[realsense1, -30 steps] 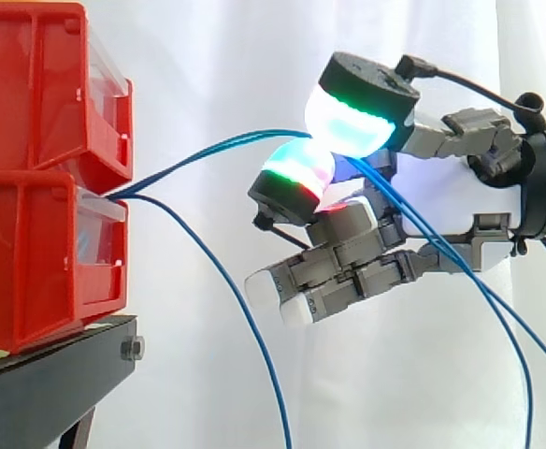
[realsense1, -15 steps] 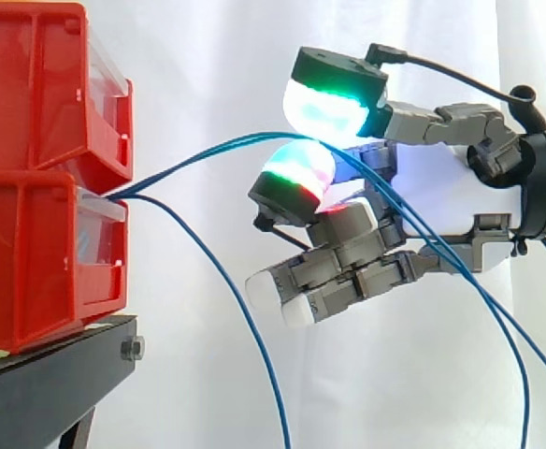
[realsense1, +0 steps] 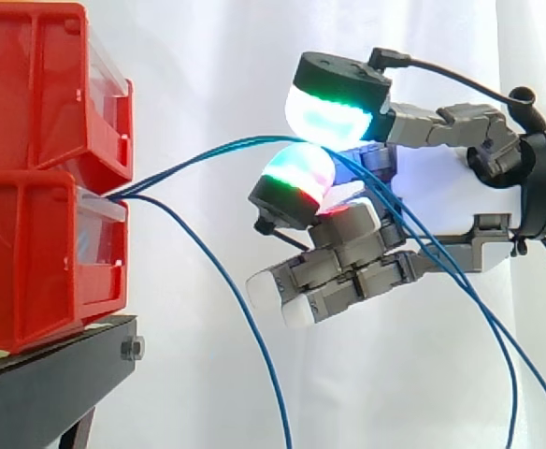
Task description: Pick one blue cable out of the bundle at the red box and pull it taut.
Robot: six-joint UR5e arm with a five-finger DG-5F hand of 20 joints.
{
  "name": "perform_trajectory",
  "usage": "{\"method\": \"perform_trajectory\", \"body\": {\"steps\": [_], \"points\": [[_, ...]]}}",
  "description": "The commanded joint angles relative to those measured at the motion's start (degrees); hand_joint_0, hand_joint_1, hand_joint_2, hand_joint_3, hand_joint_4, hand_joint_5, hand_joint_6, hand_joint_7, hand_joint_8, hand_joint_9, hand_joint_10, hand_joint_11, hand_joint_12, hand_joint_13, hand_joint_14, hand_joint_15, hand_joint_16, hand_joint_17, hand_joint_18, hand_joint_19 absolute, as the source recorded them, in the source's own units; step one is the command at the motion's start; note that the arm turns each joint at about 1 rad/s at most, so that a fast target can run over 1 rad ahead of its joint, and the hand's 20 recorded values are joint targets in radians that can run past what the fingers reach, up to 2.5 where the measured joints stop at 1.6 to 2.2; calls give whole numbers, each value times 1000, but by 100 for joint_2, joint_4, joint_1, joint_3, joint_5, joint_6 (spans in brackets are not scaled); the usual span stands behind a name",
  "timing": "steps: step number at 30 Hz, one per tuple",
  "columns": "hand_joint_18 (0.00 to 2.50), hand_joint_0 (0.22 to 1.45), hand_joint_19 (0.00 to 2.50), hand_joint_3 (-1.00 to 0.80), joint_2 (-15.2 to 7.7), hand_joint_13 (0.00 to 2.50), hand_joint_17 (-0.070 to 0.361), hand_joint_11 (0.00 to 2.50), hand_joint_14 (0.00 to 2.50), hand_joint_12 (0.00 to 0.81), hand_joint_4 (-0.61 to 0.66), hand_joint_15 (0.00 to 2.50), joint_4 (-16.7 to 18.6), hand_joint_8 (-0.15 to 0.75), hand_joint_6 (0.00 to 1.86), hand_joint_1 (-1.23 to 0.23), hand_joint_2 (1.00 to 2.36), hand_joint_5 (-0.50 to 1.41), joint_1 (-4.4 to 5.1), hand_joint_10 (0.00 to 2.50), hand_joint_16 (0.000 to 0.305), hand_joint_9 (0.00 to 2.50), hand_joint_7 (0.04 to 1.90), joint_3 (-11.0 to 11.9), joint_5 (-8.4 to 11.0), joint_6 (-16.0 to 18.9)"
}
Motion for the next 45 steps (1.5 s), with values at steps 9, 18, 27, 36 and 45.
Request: {"method": "perform_trajectory", "body": {"steps": [9, 18, 27, 36, 45], "points": [[524, 744, 250, -500, -3, 615, 121, 1318, 12, 355, 69, 321, -6, 315, 908, -893, 1000, -165, 17, 12, 54, 1051, 1071, 0, 18, 6], [495, 577, 313, -500, -3, 601, 122, 1308, 13, 363, 157, 341, -6, 329, 893, -717, 1000, -152, 35, 13, 54, 1074, 1079, 0, 70, 6], [472, 537, 339, -500, 6, 587, 127, 1315, 13, 376, 165, 349, -6, 343, 887, -615, 1000, -151, 53, 10, 57, 1087, 1097, 0, 141, -3], [481, 694, 287, -313, -3, 583, 122, 1347, 13, 363, 90, 332, -6, 322, 923, -853, 1011, -163, 53, 12, 54, 1046, 1119, 0, 149, -3], [511, 818, 188, -500, -3, 578, 118, 1304, 11, 338, -33, 290, -6, 237, 930, -937, 1000, -180, 53, 13, 52, 1005, 1111, 0, 149, -3]]}}
